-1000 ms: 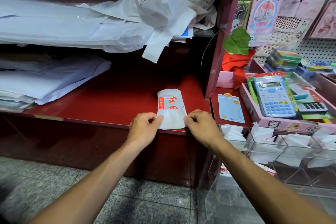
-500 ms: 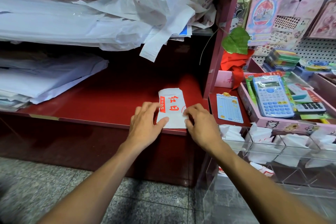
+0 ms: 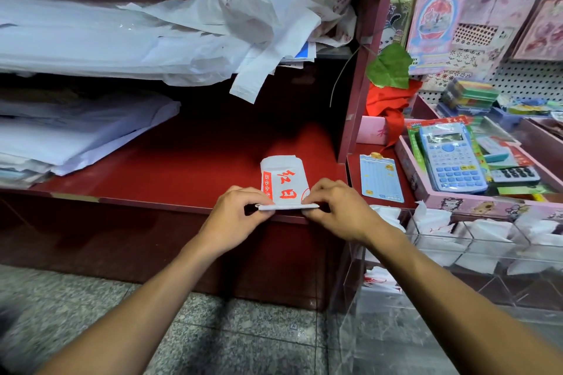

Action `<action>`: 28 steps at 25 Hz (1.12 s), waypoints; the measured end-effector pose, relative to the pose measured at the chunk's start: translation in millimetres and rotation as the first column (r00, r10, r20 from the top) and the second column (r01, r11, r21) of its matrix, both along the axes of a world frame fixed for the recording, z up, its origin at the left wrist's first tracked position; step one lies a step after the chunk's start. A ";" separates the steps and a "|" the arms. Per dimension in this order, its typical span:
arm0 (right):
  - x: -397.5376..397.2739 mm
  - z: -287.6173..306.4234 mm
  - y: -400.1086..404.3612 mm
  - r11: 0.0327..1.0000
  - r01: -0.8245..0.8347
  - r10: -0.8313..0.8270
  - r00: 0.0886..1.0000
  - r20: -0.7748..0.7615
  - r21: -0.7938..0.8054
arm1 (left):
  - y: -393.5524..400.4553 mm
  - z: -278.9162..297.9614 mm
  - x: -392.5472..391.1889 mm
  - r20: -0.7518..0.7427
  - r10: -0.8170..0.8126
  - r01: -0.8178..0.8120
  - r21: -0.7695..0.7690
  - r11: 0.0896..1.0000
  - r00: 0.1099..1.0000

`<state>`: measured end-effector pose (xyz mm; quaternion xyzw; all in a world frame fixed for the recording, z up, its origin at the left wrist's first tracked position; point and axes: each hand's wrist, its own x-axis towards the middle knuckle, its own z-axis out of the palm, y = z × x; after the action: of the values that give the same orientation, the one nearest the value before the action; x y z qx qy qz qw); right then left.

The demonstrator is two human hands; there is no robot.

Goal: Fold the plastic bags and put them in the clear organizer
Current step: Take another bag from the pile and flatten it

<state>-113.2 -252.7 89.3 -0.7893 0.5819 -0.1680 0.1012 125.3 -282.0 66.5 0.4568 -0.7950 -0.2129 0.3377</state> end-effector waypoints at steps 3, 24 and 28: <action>-3.3 -0.9 1.6 0.998 0.044 -0.053 0.971 0.233 0.041 | 2.1 6.3 1.1 -0.075 0.011 -0.006 0.066 0.998 0.997; 5.1 2.7 7.8 0.996 -0.082 0.076 0.983 -0.169 -0.028 | 3.5 6.3 -7.6 0.218 0.100 -0.077 -0.115 0.990 0.971; 4.7 -1.0 9.6 0.993 -0.096 0.087 0.987 -0.138 -0.066 | 4.8 1.7 -4.9 0.388 -0.023 0.024 0.003 1.000 0.921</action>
<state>-108.5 -243.1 88.3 -0.8279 0.5441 -0.1302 0.0404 120.4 -277.2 68.2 0.4800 -0.8517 -0.1218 0.1715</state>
